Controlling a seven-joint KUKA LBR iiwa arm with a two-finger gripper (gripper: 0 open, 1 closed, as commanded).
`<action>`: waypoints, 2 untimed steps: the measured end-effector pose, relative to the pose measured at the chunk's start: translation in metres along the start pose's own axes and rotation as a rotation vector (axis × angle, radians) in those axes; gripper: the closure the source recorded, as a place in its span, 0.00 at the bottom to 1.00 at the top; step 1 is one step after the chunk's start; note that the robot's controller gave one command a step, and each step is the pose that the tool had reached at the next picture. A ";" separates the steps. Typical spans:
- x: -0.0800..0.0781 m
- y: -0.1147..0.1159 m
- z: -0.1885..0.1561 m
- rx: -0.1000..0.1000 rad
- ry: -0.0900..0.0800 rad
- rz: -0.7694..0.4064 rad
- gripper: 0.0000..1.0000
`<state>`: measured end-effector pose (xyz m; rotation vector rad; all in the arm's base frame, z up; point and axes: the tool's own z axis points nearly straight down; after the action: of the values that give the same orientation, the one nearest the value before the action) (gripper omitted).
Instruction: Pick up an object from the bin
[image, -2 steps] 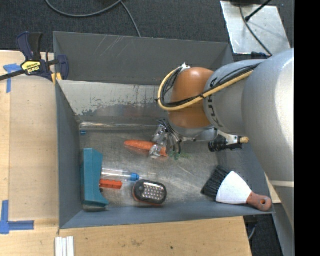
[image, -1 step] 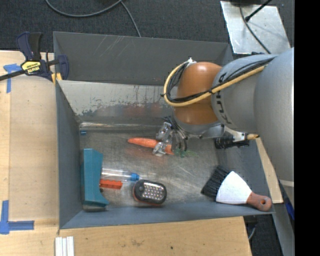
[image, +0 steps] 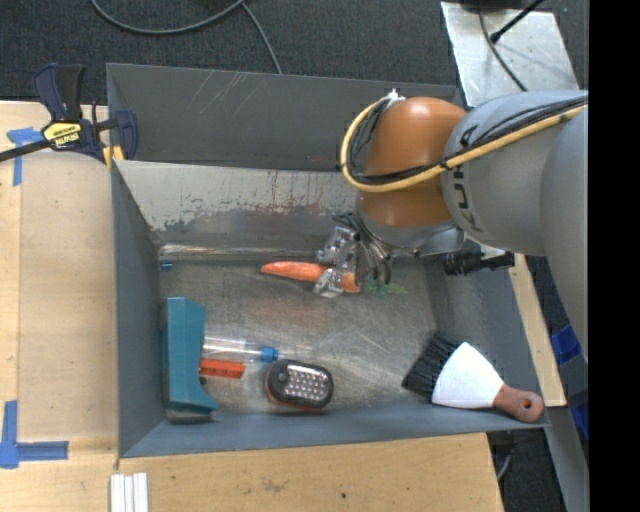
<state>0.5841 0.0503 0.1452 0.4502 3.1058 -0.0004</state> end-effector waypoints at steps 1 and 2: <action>0.000 -0.003 -0.010 -0.001 -0.002 0.010 1.00; 0.002 0.004 -0.008 -0.001 -0.001 0.012 1.00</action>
Offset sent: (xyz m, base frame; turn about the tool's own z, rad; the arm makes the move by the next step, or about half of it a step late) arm -0.0017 0.0082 0.0072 0.0125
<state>0.5830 0.0545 0.1527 0.4681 3.1023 0.0006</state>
